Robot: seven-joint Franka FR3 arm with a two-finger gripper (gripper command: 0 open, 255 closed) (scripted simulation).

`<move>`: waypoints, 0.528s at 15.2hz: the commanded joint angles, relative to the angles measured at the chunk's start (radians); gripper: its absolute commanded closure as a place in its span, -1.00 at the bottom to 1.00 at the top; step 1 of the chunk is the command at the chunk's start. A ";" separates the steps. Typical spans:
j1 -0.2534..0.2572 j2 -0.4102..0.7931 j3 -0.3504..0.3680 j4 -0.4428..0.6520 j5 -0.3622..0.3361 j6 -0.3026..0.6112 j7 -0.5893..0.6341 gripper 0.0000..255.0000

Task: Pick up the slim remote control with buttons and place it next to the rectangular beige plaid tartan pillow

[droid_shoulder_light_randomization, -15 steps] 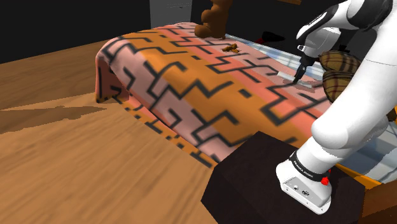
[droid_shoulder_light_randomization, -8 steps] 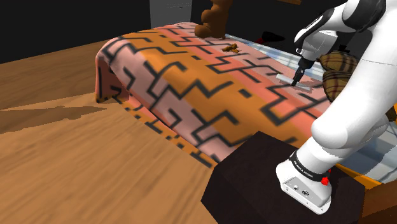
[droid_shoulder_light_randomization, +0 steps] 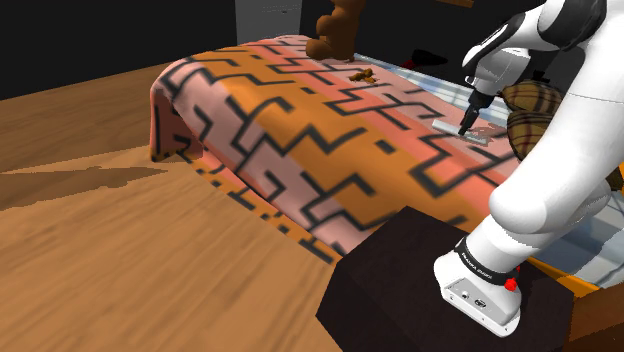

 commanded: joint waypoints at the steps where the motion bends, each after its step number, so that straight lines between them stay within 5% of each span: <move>1: 0.000 0.000 0.000 0.000 0.000 0.000 0.000 -1.00; 5: 0.020 -0.076 -0.022 0.053 -0.069 -0.110 0.046 -1.00; 8: 0.020 -0.076 -0.022 0.053 -0.069 -0.110 0.047 -1.00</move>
